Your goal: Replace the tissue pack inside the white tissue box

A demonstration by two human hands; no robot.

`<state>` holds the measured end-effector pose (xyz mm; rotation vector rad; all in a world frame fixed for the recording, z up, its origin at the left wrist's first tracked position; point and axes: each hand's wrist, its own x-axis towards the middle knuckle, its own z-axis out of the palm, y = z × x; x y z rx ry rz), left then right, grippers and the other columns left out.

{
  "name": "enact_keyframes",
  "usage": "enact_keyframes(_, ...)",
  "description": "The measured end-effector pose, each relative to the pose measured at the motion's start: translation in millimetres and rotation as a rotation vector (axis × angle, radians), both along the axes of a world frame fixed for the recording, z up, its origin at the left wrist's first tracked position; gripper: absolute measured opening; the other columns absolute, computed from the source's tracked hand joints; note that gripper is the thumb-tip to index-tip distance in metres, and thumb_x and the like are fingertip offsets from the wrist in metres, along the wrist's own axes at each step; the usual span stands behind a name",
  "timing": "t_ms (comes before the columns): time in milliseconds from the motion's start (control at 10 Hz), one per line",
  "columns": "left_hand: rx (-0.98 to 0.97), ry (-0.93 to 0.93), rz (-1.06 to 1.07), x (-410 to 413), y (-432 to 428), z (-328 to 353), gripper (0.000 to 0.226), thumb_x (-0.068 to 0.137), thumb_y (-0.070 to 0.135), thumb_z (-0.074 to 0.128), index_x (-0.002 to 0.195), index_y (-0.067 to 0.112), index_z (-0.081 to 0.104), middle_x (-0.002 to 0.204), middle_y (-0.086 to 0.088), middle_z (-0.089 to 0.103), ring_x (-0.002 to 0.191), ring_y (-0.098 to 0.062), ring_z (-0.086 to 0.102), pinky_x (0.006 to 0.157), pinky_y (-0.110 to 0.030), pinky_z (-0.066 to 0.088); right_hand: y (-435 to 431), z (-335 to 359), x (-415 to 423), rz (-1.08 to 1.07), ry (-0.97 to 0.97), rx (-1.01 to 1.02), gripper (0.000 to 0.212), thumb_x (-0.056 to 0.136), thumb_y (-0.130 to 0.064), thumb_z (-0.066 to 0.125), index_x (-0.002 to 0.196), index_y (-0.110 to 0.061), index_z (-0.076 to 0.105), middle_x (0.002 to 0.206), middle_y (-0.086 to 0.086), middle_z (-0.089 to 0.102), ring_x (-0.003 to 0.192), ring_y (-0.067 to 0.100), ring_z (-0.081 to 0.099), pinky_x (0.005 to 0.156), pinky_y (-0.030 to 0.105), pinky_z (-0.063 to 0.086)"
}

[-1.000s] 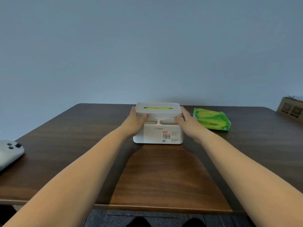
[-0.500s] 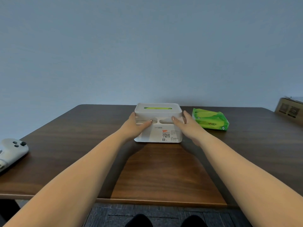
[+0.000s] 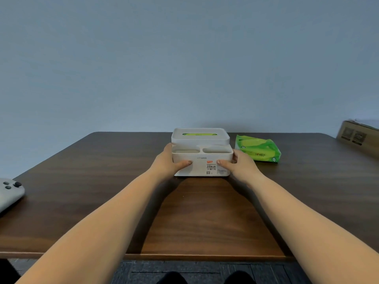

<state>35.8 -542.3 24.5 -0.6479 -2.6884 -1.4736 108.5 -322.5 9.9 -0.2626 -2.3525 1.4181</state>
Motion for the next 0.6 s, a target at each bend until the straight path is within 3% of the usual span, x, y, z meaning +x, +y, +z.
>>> enact_keyframes(200,0.002,-0.005,-0.019,-19,32,-1,0.067,0.08,0.033,0.073,0.135,0.019,0.038,0.13,-0.001,0.058,0.118,-0.022,0.056,0.087,-0.029,0.044,25,3,-10,-0.049,0.018,0.073,0.037,0.081,-0.023,0.073,0.116,-0.015,0.063,0.112,0.0,0.068,0.098,0.015,0.061,0.08,0.026,0.045)
enact_keyframes(400,-0.023,-0.007,-0.009,-33,52,0,0.066,0.081,0.034,0.072,0.135,0.018,0.038,0.132,-0.002,0.056,0.119,-0.023,0.055,0.089,-0.031,0.044,41,7,-23,-0.078,-0.017,0.124,0.038,0.082,-0.025,0.072,0.118,-0.015,0.062,0.118,0.003,0.067,0.095,0.012,0.057,0.078,0.025,0.043)
enact_keyframes(500,-0.059,-0.028,0.001,-36,54,-1,0.07,0.078,0.04,0.073,0.135,0.02,0.037,0.133,-0.002,0.057,0.12,-0.024,0.055,0.094,-0.036,0.048,48,5,-24,-0.074,-0.059,0.153,0.047,0.08,-0.03,0.074,0.122,-0.013,0.06,0.122,0.003,0.066,0.11,0.018,0.06,0.085,0.029,0.046)
enact_keyframes(600,-0.08,0.017,0.01,-26,47,22,0.092,0.074,0.049,0.074,0.145,0.015,0.026,0.148,-0.003,0.043,0.135,-0.027,0.044,0.105,-0.038,0.041,54,26,-11,-0.147,-0.062,0.177,0.071,0.076,-0.037,0.076,0.133,-0.005,0.048,0.137,0.009,0.056,0.127,0.024,0.051,0.103,0.036,0.041)
